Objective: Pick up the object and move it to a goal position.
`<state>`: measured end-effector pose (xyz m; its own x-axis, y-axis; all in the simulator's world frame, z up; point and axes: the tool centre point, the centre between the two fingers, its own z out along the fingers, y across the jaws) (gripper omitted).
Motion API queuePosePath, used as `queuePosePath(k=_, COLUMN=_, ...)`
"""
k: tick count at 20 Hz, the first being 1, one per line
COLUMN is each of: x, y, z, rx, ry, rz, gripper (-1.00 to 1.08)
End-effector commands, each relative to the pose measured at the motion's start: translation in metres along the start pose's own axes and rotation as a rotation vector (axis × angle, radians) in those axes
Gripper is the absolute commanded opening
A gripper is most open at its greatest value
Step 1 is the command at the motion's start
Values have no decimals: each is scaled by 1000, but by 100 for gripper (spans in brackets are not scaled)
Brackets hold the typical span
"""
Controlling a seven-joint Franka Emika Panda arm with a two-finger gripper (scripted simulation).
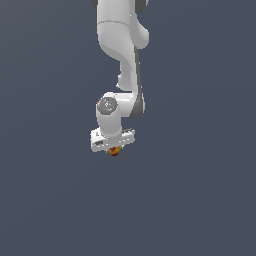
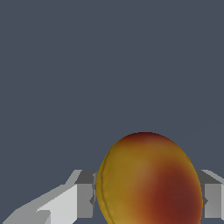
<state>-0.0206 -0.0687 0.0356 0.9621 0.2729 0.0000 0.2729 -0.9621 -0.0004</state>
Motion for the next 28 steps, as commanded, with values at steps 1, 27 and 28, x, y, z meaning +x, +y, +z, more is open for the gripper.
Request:
queuePosePath(k=1, x=0, y=0, z=-1, rx=0, ry=0, rz=0, gripper=-100)
queuePosePath(k=27, x=-16, y=-121, z=-169, rx=-3, ry=-1, rz=0, gripper=-100)
queuePosePath(k=28, x=-17, y=-128, z=-180, rx=-4, ry=-1, rz=0, gripper=-100)
